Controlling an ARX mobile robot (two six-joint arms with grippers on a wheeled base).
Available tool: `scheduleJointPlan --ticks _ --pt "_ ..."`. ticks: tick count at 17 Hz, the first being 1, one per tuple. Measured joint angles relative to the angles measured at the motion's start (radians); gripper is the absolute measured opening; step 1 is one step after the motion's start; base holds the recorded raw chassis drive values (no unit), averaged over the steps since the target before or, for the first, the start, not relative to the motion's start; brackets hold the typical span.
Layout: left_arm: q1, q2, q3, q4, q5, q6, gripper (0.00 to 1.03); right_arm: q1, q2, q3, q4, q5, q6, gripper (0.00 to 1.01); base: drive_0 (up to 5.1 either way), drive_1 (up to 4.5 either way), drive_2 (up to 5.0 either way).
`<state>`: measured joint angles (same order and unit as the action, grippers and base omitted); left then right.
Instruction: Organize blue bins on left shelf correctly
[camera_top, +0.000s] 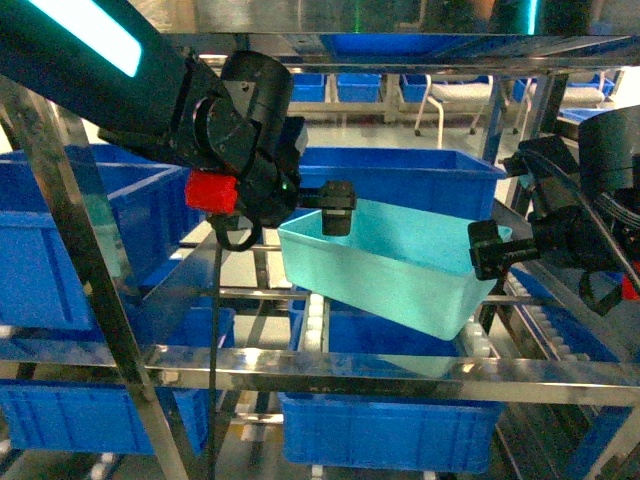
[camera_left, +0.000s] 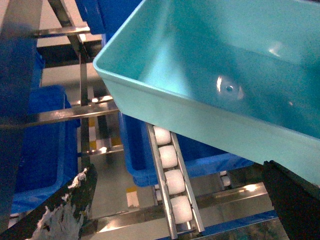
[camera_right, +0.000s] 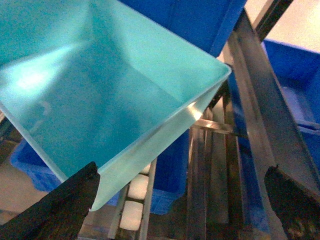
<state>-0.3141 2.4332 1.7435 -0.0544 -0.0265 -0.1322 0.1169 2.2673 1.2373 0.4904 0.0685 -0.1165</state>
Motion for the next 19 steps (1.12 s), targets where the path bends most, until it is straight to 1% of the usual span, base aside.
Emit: scheduleJointPlan --ticks 2,4,5,6,7,8,10,11,12,13,14,15,16,17,19 --pt "-0.005 -0.033 -0.055 0.042 -0.003 0.000 0.98 0.000 -0.025 -0.058 0.058 0.006 0.002 0.98 0.0 0.00 0.0" --pt "-0.006 -0.049 -0.085 0.062 -0.006 0.000 0.98 0.000 -0.035 -0.088 0.090 0.011 0.002 0.98 0.0 0.00 0.0" --pt "-0.007 -0.065 -0.120 0.090 -0.016 0.001 0.98 0.000 -0.046 -0.122 0.127 0.013 0.000 0.98 0.0 0.00 0.0" --pt "-0.011 -0.098 -0.196 0.141 -0.020 0.000 0.98 0.000 -0.071 -0.187 0.178 0.012 0.000 0.98 0.0 0.00 0.0" --pt "-0.018 -0.146 -0.297 0.186 -0.026 -0.004 0.98 -0.002 -0.101 -0.277 0.264 0.010 -0.009 0.98 0.0 0.00 0.0" --pt "-0.025 -0.192 -0.380 0.228 -0.026 -0.018 0.98 -0.007 -0.135 -0.357 0.337 0.009 -0.013 0.98 0.0 0.00 0.0" --pt "-0.046 -0.317 -0.565 0.341 -0.027 -0.022 0.98 -0.013 -0.218 -0.528 0.467 0.013 -0.015 0.98 0.0 0.00 0.0" --pt "-0.064 -0.375 -0.651 0.380 -0.041 -0.021 0.98 -0.013 -0.257 -0.615 0.531 0.014 -0.016 0.98 0.0 0.00 0.0" --pt "-0.080 -0.423 -0.740 0.424 -0.061 -0.021 0.98 -0.013 -0.308 -0.702 0.564 0.019 -0.012 0.98 0.0 0.00 0.0" --pt "-0.098 -0.480 -0.838 0.472 -0.098 -0.018 0.98 -0.014 -0.373 -0.789 0.593 0.018 -0.004 0.98 0.0 0.00 0.0" --pt "-0.113 -0.551 -0.933 0.493 -0.134 -0.018 0.98 -0.021 -0.449 -0.861 0.586 0.017 0.006 0.98 0.0 0.00 0.0" --pt "-0.129 -0.652 -1.038 0.502 -0.185 -0.020 0.98 -0.042 -0.550 -0.944 0.574 0.009 0.014 0.98 0.0 0.00 0.0" --pt "-0.142 -0.751 -1.128 0.500 -0.235 -0.018 0.98 -0.075 -0.670 -1.010 0.490 0.006 0.016 0.98 0.0 0.00 0.0" --pt "-0.142 -0.779 -1.151 0.500 -0.245 -0.018 0.98 -0.086 -0.734 -1.038 0.467 0.007 0.017 0.98 0.0 0.00 0.0" --pt "-0.142 -0.777 -1.151 0.500 -0.245 -0.018 0.98 -0.084 -0.737 -1.032 0.471 0.006 0.017 0.98 0.0 0.00 0.0"
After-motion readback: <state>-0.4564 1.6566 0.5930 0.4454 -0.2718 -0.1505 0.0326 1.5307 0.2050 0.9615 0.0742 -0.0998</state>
